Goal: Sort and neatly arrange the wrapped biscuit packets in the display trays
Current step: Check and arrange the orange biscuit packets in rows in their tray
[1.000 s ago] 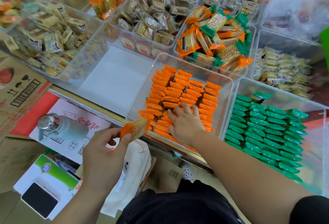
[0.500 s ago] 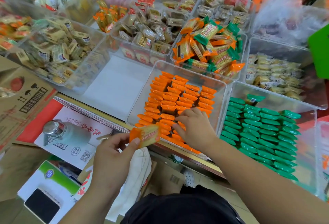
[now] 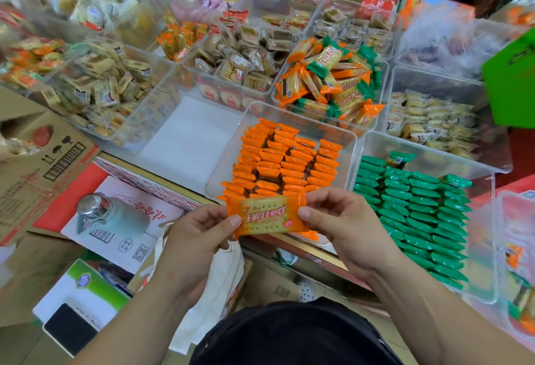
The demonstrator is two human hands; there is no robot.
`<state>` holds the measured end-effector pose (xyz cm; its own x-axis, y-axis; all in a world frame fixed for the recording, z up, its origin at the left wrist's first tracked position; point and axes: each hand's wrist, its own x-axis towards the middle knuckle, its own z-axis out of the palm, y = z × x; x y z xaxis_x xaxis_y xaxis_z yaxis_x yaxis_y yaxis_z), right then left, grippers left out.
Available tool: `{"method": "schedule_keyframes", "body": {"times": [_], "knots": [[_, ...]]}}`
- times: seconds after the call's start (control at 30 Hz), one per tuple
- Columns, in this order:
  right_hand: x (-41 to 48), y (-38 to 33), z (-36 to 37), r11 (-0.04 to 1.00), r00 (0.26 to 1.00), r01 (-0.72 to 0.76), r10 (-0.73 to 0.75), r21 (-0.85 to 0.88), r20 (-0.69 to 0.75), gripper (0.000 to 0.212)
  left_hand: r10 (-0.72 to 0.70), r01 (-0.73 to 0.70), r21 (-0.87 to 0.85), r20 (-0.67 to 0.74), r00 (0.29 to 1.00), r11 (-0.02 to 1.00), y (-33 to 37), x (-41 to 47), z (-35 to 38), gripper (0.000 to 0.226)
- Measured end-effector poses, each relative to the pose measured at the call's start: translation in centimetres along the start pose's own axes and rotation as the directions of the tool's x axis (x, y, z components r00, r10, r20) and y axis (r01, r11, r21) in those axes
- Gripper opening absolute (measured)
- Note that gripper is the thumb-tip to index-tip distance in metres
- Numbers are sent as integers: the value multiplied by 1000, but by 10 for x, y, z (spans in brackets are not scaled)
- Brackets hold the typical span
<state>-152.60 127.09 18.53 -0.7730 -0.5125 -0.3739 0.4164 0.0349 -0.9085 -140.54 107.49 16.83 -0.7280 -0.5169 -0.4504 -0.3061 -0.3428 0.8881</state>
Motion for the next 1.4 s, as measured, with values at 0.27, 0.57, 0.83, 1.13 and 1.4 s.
{"method": "schedule_keyframes", "body": {"times": [0.27, 0.57, 0.83, 1.13, 1.4], "knots": [[-9, 6, -5, 910, 980, -201, 191, 364, 64, 3, 36, -3, -192, 170, 985, 981, 8, -19, -3, 78], [-8, 20, -9, 843, 947, -303, 213, 444, 241, 43, 9, 19, -196, 144, 989, 980, 15, -32, -3, 53], [-28, -7, 2, 922, 982, -173, 134, 346, 135, 24, -1, 9, -165, 45, 999, 986, 0, -31, -1, 31], [-30, -12, -11, 990, 988, -139, 140, -16, 59, 20, 232, -226, 220, -4, 973, 949, 23, -32, 4, 13], [-20, 7, -9, 876, 931, -360, 312, 322, 191, 34, -157, 168, -129, 91, 983, 977, 24, -17, 6, 34]]}}
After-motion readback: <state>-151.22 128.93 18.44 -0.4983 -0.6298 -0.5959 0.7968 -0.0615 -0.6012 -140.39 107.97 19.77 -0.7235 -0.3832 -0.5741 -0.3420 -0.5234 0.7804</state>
